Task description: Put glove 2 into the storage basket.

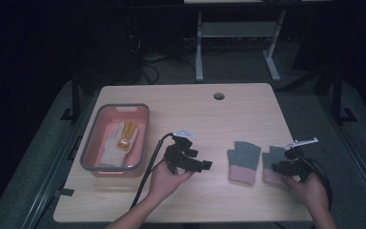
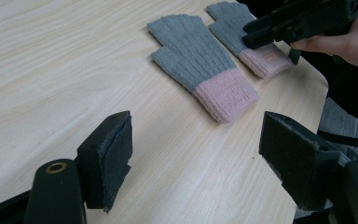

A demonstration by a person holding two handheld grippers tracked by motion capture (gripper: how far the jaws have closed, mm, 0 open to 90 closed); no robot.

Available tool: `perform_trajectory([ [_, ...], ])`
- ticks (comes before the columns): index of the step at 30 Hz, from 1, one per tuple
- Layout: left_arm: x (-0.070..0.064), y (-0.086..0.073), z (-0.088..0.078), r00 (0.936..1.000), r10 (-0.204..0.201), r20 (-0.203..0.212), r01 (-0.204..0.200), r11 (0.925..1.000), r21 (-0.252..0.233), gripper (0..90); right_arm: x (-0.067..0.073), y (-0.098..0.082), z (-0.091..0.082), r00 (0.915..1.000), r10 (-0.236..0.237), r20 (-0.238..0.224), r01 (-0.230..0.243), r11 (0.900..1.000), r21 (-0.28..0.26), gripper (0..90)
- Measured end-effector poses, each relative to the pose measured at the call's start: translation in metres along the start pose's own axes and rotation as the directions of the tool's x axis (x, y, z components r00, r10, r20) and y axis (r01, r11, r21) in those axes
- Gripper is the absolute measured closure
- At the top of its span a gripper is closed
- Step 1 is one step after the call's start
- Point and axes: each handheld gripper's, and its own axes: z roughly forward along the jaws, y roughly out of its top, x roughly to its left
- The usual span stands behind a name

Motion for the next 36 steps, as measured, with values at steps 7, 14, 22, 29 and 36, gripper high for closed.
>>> perform_trajectory([
  [7, 0.000, -0.002, 0.003, 1.0000, 0.001, 0.000, -0.001, 1.0000, 0.006, 25.8, 0.002, 0.002, 0.001, 0.9997, 0.011, 0.021, -0.011, 1.000, 0.010, 78.2],
  [14, 0.004, -0.001, 0.000, 0.9999, -0.004, -0.010, 0.004, 1.0000, 0.007, 25.8, 0.002, 0.007, -0.001, 0.9991, 0.040, 0.015, -0.041, 0.999, 0.024, 85.3],
  [22, 0.006, 0.000, -0.002, 0.9998, -0.009, -0.018, 0.009, 1.0000, 0.002, 25.8, 0.001, 0.011, -0.012, 0.9972, 0.074, 0.010, -0.074, 0.997, 0.008, 85.8],
  [29, 0.005, -0.001, -0.003, 0.9998, -0.008, -0.019, 0.008, 1.0000, -0.004, 25.7, 0.014, 0.025, -0.029, 0.9975, 0.065, -0.028, -0.066, 0.997, -0.036, 85.7],
  [36, 0.006, -0.002, -0.004, 0.9997, -0.010, -0.021, 0.010, 0.9999, -0.003, 25.7, 0.033, 0.037, -0.028, 0.9975, 0.041, -0.058, -0.043, 0.999, -0.033, 85.5],
])
